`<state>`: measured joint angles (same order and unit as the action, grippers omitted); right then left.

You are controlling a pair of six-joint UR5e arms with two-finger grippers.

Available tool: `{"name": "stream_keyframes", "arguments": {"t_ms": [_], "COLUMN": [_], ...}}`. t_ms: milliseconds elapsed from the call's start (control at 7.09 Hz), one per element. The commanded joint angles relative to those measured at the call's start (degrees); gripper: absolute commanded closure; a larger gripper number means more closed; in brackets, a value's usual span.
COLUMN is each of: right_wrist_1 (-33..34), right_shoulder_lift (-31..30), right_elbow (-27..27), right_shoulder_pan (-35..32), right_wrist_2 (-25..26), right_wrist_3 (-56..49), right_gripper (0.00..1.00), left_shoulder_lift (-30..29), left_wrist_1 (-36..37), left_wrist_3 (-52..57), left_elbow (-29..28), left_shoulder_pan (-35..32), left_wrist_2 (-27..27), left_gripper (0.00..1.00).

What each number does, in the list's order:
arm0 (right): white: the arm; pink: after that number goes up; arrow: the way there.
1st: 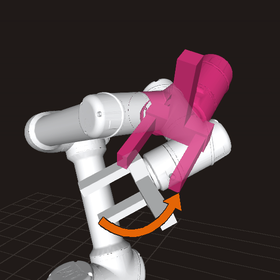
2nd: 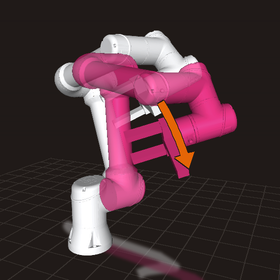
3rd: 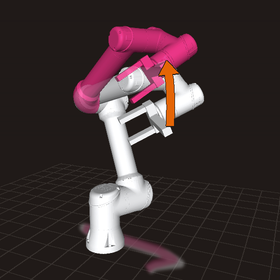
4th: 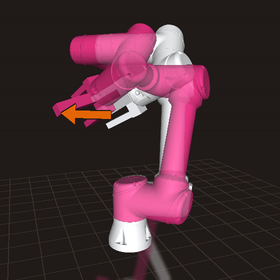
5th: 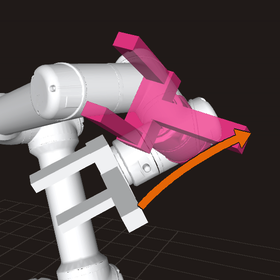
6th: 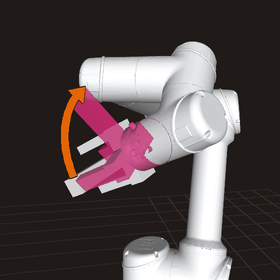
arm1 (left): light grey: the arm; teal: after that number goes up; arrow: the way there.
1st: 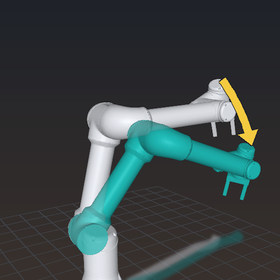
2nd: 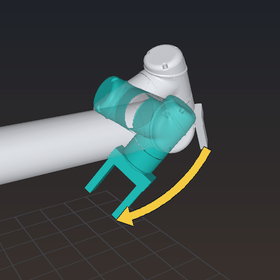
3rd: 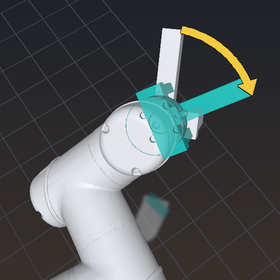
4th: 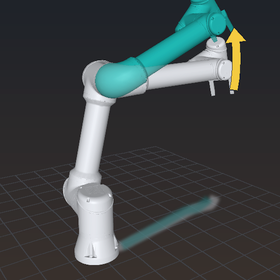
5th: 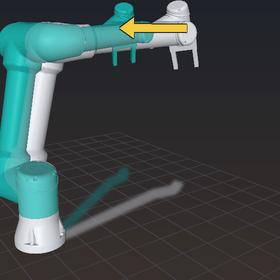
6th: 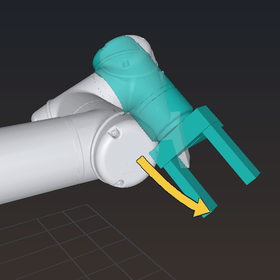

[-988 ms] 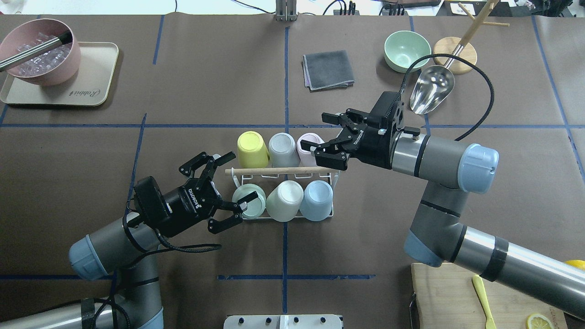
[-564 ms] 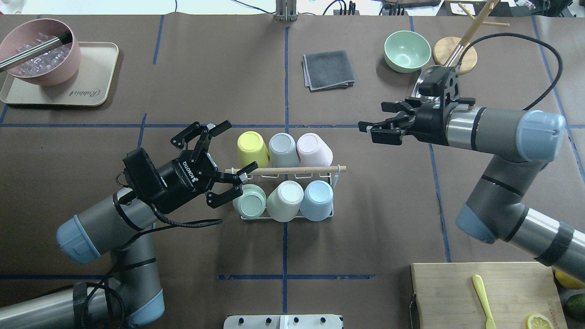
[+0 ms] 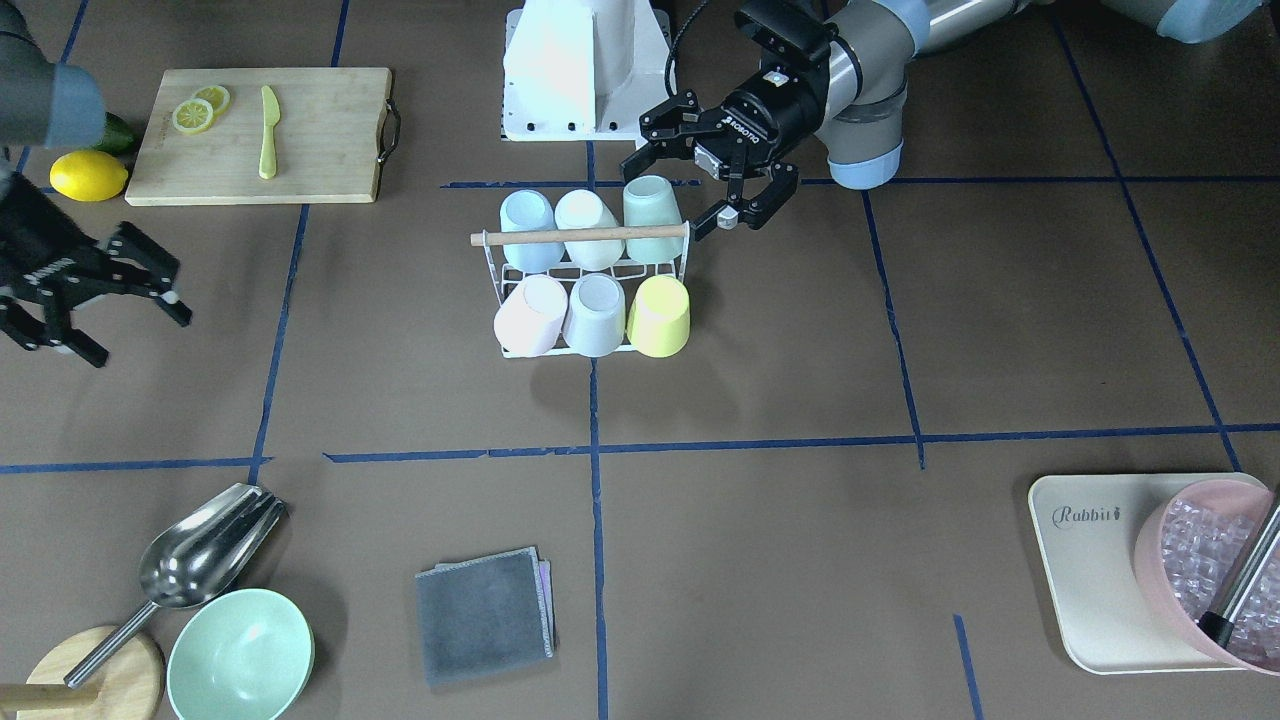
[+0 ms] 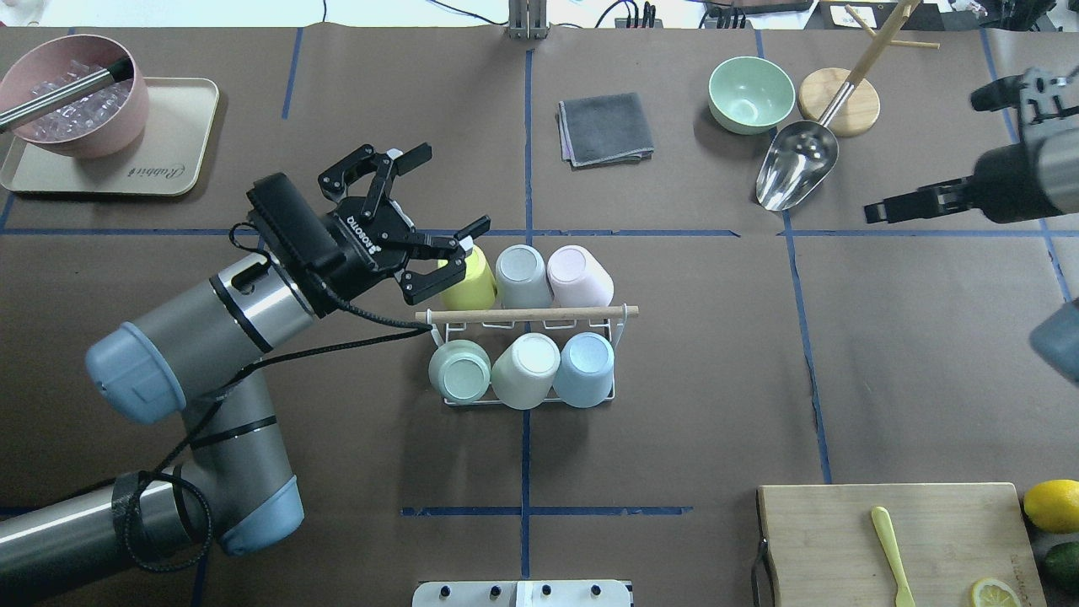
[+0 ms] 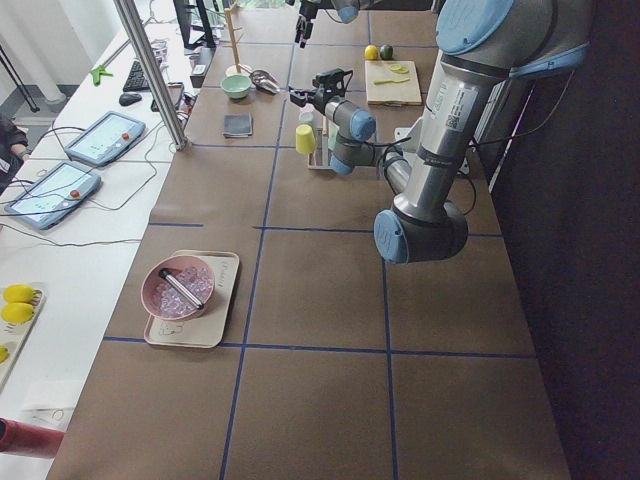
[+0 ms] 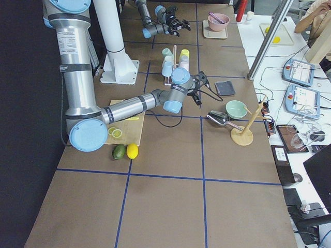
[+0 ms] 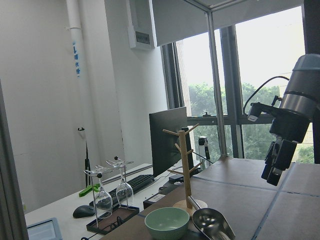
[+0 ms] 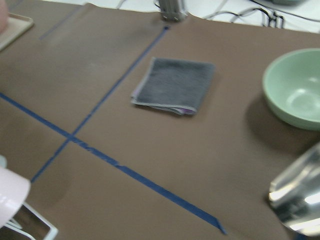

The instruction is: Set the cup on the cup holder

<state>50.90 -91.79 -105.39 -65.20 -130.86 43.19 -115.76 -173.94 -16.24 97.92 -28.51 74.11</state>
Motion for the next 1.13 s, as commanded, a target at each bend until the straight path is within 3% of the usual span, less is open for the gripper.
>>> {"name": "stream_keyframes", "arguments": {"t_ms": [0, 141, 423, 706, 847, 988], "right_wrist_1": [11.26, 17.32, 24.62, 34.41, 39.14, 46.67], "right_shoulder_lift": [-10.74, -13.3, -18.15, -17.99, -17.81, -17.29], "right_elbow": [-1.48, -0.7, 2.29, 2.12, 0.38, -2.77], "right_shoulder_pan": [-12.19, -17.63, -25.29, -32.58, -33.93, -31.16], "right_wrist_2": [-11.83, -12.57, -12.24, -4.63, -4.06, -0.75], "right_wrist_3": [-0.56, -2.39, -28.89, -53.43, -57.39, -57.51], "right_gripper": [0.0, 0.0, 0.0, 0.0, 0.0, 0.0], "left_shoulder_lift": [1.83, 2.46, 2.38, 2.55, 4.56, 10.06], "left_wrist_1": [20.99, 28.67, 47.19, 63.47, 69.12, 69.7], "left_wrist_3": [-8.68, -12.9, -13.56, -13.56, -13.39, -13.38], "left_elbow": [11.52, 14.72, 19.82, 24.22, 24.33, 23.81], "left_shoulder_pan": [-5.05, -7.93, -12.69, -16.03, -20.4, -23.92], "left_wrist_2": [6.46, 11.36, 19.81, 26.32, 34.7, 41.48], "left_gripper": [0.0, 0.0, 0.0, 0.0, 0.0, 0.0]}}
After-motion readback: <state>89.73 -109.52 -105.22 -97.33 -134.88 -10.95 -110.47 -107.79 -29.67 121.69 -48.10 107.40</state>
